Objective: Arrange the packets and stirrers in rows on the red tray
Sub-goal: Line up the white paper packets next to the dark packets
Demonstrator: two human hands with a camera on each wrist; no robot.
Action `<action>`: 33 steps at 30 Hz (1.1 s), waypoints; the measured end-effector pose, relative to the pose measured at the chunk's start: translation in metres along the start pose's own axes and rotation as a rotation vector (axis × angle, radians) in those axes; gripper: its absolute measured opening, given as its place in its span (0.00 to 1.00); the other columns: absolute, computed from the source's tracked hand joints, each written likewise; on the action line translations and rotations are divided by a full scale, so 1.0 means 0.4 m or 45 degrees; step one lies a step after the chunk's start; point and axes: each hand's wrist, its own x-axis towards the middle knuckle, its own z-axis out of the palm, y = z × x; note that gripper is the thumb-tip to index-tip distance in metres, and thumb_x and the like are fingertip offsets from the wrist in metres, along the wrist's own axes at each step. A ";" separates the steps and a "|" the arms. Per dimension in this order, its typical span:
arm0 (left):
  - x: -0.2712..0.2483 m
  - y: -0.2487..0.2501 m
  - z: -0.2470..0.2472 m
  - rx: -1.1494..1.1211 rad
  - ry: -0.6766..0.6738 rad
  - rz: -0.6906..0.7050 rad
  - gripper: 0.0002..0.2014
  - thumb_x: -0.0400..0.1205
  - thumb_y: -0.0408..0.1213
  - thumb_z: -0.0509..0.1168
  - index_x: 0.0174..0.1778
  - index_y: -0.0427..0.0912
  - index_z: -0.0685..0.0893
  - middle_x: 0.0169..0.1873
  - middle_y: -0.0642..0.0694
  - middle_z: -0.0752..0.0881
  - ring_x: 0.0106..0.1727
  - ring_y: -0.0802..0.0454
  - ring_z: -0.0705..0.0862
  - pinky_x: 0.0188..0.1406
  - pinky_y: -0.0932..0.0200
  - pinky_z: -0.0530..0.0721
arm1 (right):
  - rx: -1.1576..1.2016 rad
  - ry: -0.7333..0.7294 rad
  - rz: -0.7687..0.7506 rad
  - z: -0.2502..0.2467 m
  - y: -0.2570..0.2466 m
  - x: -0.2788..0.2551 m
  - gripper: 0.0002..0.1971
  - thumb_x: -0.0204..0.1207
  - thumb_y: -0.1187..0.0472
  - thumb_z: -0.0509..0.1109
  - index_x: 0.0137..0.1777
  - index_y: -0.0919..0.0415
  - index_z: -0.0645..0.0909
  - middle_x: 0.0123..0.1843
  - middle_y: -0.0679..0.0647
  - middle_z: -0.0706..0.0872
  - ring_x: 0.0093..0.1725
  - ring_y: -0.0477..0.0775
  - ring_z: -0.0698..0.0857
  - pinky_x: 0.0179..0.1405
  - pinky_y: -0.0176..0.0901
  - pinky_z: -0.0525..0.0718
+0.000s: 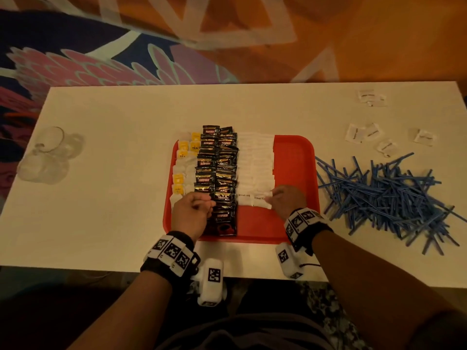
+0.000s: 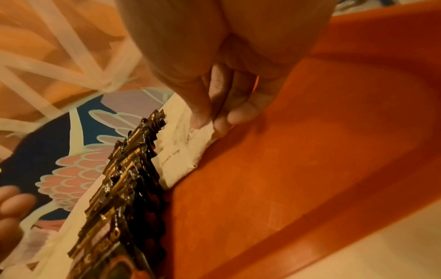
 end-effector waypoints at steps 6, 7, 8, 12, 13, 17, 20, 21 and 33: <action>-0.001 -0.010 -0.021 0.005 0.013 -0.013 0.08 0.83 0.27 0.68 0.45 0.46 0.85 0.39 0.51 0.92 0.43 0.51 0.89 0.56 0.45 0.89 | 0.000 0.189 0.012 0.030 0.011 -0.008 0.11 0.74 0.54 0.77 0.44 0.56 0.77 0.41 0.51 0.83 0.36 0.47 0.79 0.26 0.34 0.68; -0.001 -0.010 -0.022 0.015 0.016 -0.010 0.08 0.82 0.27 0.69 0.44 0.46 0.85 0.40 0.50 0.91 0.42 0.51 0.88 0.56 0.44 0.89 | 0.015 0.223 -0.035 0.032 0.012 -0.012 0.12 0.74 0.56 0.77 0.45 0.56 0.76 0.41 0.51 0.82 0.36 0.47 0.79 0.28 0.36 0.70; 0.000 -0.010 -0.024 0.024 0.020 -0.010 0.08 0.82 0.28 0.69 0.44 0.47 0.85 0.41 0.50 0.91 0.42 0.51 0.88 0.56 0.43 0.88 | 0.017 0.251 -0.117 0.034 0.012 -0.016 0.12 0.74 0.57 0.77 0.46 0.57 0.75 0.42 0.51 0.80 0.39 0.49 0.79 0.32 0.38 0.72; 0.005 -0.009 -0.035 0.024 0.025 -0.015 0.07 0.82 0.28 0.69 0.45 0.46 0.86 0.44 0.49 0.90 0.44 0.53 0.89 0.58 0.42 0.88 | -0.123 0.120 -0.380 0.053 -0.003 -0.028 0.09 0.77 0.67 0.71 0.50 0.53 0.76 0.48 0.49 0.74 0.50 0.52 0.77 0.42 0.39 0.70; 0.006 -0.008 -0.038 0.021 0.022 -0.013 0.07 0.82 0.28 0.69 0.45 0.45 0.86 0.44 0.48 0.90 0.44 0.53 0.89 0.58 0.43 0.88 | -0.160 0.067 -0.389 0.062 -0.005 -0.028 0.10 0.78 0.68 0.69 0.52 0.52 0.77 0.50 0.48 0.73 0.51 0.51 0.76 0.43 0.37 0.69; 0.012 -0.007 -0.053 0.029 -0.003 0.004 0.06 0.83 0.27 0.68 0.46 0.43 0.86 0.46 0.45 0.89 0.46 0.49 0.88 0.55 0.43 0.89 | -0.138 0.010 -0.322 0.087 -0.006 -0.016 0.17 0.80 0.71 0.66 0.59 0.48 0.82 0.56 0.48 0.68 0.58 0.46 0.68 0.56 0.35 0.68; 0.021 -0.005 -0.065 0.026 -0.019 -0.007 0.06 0.83 0.28 0.68 0.46 0.43 0.87 0.47 0.43 0.89 0.48 0.45 0.89 0.52 0.41 0.90 | -0.102 0.013 -0.337 0.079 -0.008 -0.022 0.19 0.79 0.71 0.66 0.61 0.47 0.84 0.58 0.48 0.69 0.59 0.45 0.67 0.58 0.34 0.67; 0.024 -0.001 -0.067 0.020 -0.030 -0.001 0.06 0.82 0.28 0.68 0.46 0.43 0.87 0.47 0.43 0.89 0.49 0.44 0.89 0.52 0.42 0.90 | -0.075 0.028 -0.344 0.072 -0.008 -0.029 0.19 0.79 0.70 0.67 0.62 0.47 0.84 0.58 0.48 0.69 0.59 0.46 0.68 0.59 0.35 0.68; 0.041 0.138 0.142 0.358 -0.456 0.372 0.08 0.83 0.33 0.66 0.41 0.49 0.87 0.42 0.53 0.89 0.48 0.49 0.88 0.52 0.52 0.86 | 0.232 0.207 -0.163 -0.072 0.077 -0.158 0.22 0.79 0.65 0.66 0.69 0.43 0.70 0.49 0.46 0.81 0.47 0.48 0.81 0.39 0.37 0.75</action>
